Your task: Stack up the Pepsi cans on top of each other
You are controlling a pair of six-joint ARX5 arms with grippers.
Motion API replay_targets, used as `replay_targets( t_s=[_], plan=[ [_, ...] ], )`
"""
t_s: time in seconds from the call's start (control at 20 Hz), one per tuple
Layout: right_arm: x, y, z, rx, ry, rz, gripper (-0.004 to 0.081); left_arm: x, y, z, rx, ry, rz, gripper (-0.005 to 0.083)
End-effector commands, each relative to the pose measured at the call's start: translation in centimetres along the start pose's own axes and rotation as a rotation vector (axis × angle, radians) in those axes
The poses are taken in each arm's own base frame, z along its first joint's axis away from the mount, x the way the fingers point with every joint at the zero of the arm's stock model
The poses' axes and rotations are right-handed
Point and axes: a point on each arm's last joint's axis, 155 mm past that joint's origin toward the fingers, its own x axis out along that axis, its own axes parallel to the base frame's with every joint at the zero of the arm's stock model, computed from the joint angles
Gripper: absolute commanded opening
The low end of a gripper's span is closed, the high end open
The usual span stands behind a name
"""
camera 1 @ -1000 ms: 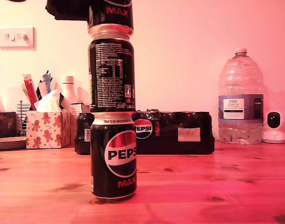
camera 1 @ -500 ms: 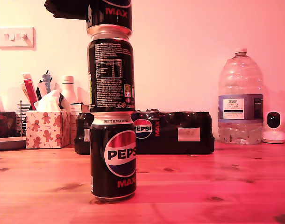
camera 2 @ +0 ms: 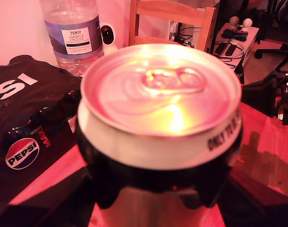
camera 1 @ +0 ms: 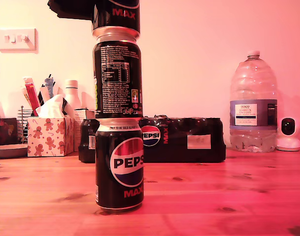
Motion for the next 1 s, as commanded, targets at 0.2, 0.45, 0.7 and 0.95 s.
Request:
replay_targets(
  t_s=[0.2, 0.45, 0.7, 0.95],
  plan=[
    [0.0, -0.1, -0.5, 0.003, 0.007, -0.001, -0.0013, 0.1, 0.0, 0.6, 0.016, -0.014, -0.002, 0.0342],
    [0.0, -0.1, -0.5, 0.003, 0.007, -0.001, -0.0013, 0.1, -0.1, 0.6, 0.016, -0.014, -0.003, 0.0489],
    [0.0, -0.1, -0.5, 0.003, 0.007, -0.001, -0.0013, 0.3, -0.8, 0.6, 0.023, -0.014, -0.021, 0.062],
    [0.0, -0.1, -0.5, 0.003, 0.007, -0.001, -0.0013, 0.4, -1.4, 0.7, 0.028, -0.014, -0.036, 0.0787]
  ],
)
